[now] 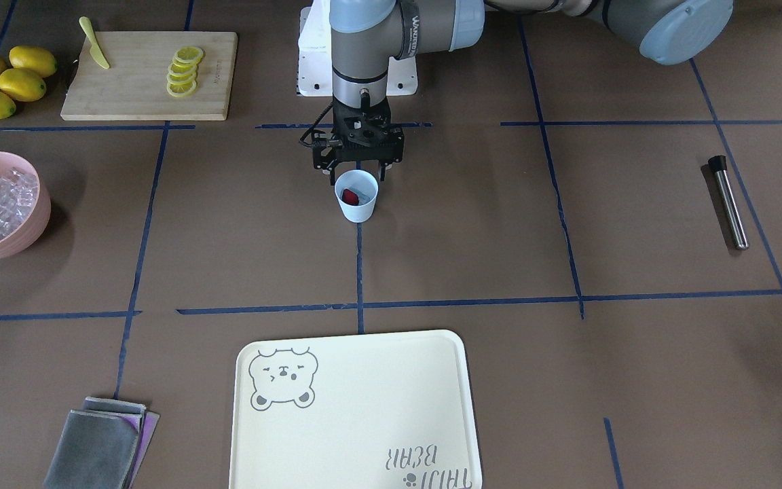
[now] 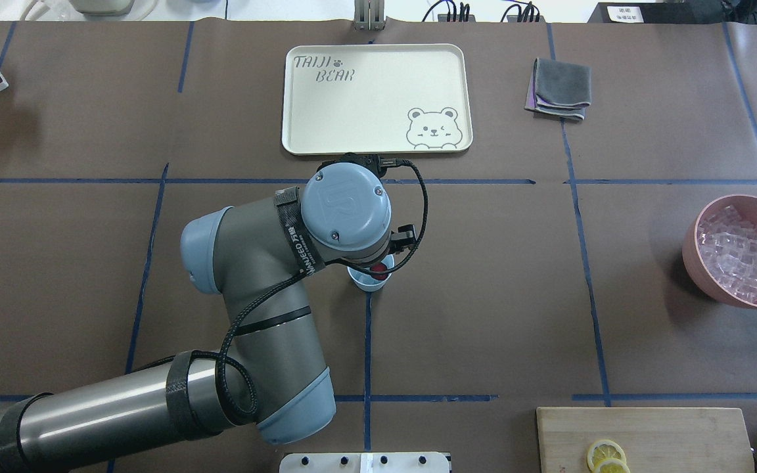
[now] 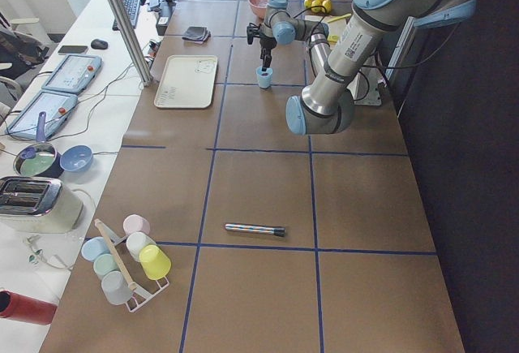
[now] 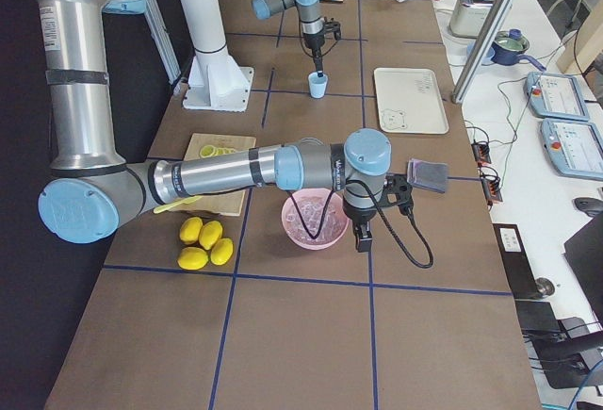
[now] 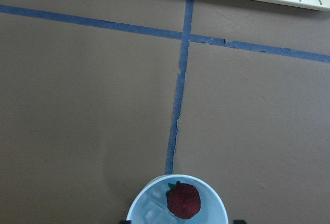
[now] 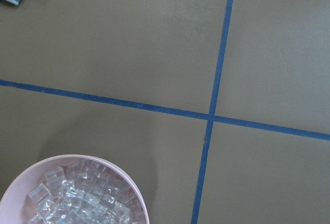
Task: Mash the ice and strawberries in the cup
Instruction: 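Open the left gripper to drop the strawberry into the cup, then move the left gripper back toward the metal pestle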
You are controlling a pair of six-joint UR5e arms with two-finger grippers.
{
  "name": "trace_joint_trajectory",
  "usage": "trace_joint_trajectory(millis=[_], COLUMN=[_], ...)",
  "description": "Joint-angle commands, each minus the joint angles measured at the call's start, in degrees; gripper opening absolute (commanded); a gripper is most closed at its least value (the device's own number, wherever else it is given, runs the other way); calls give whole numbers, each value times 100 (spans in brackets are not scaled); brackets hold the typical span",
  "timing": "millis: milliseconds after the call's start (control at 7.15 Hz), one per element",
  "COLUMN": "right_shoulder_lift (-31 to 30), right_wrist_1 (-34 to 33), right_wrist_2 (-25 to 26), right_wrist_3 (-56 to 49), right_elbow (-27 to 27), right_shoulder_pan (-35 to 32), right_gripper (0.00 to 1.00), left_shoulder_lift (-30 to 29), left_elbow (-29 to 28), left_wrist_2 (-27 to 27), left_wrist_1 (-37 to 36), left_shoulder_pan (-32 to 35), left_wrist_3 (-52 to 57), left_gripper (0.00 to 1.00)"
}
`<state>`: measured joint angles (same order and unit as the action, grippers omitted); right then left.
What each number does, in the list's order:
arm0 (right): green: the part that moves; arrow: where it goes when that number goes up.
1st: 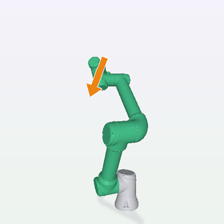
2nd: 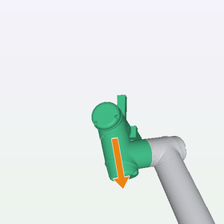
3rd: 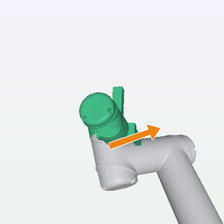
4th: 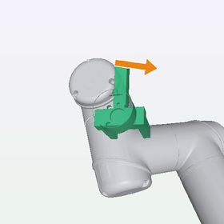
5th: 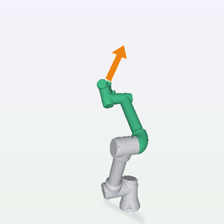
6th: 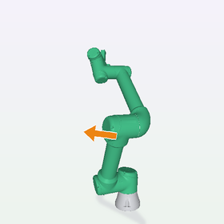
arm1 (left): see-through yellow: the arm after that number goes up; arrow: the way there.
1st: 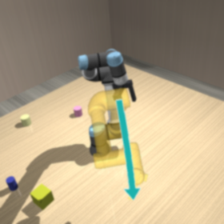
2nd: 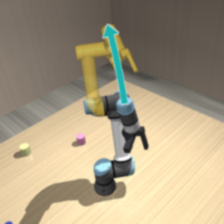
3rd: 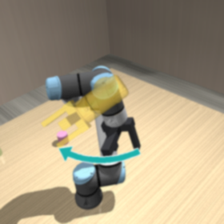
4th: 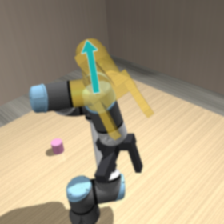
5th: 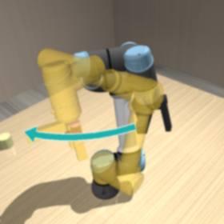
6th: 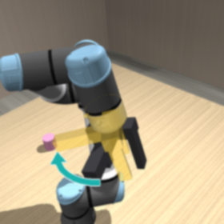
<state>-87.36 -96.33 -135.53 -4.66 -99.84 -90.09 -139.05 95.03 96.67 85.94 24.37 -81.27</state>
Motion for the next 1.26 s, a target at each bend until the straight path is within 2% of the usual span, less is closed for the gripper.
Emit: trace_joint_trajectory(millis=[0, 280, 559, 979, 1119], right_shoulder_lift=[0, 9, 44, -104, -332], right_wrist_1=[0, 0, 18, 79, 854], right_wrist_2=[0, 0, 9, 9, 9], right_wrist_3=[0, 0, -192, -535, -484], right_elbow=[0, 35, 289, 457, 666], right_shoulder_pan=[0, 0, 0, 0, 0], right_gripper=[100, 100, 100, 100, 100], left_shoulder_lift=[0, 209, 1094, 1835, 2037], left_elbow=[50, 382, 1207, 1701, 1798], left_wrist_2=[10, 71, 613, 1379, 1546], left_wrist_1=[-51, -391, -587, -885, -930], left_shoulder_pan=[23, 312, 864, 1892, 2200], left_wrist_3=[58, 599, 1268, 2681, 3156], left_gripper=[100, 100, 100, 100, 100])
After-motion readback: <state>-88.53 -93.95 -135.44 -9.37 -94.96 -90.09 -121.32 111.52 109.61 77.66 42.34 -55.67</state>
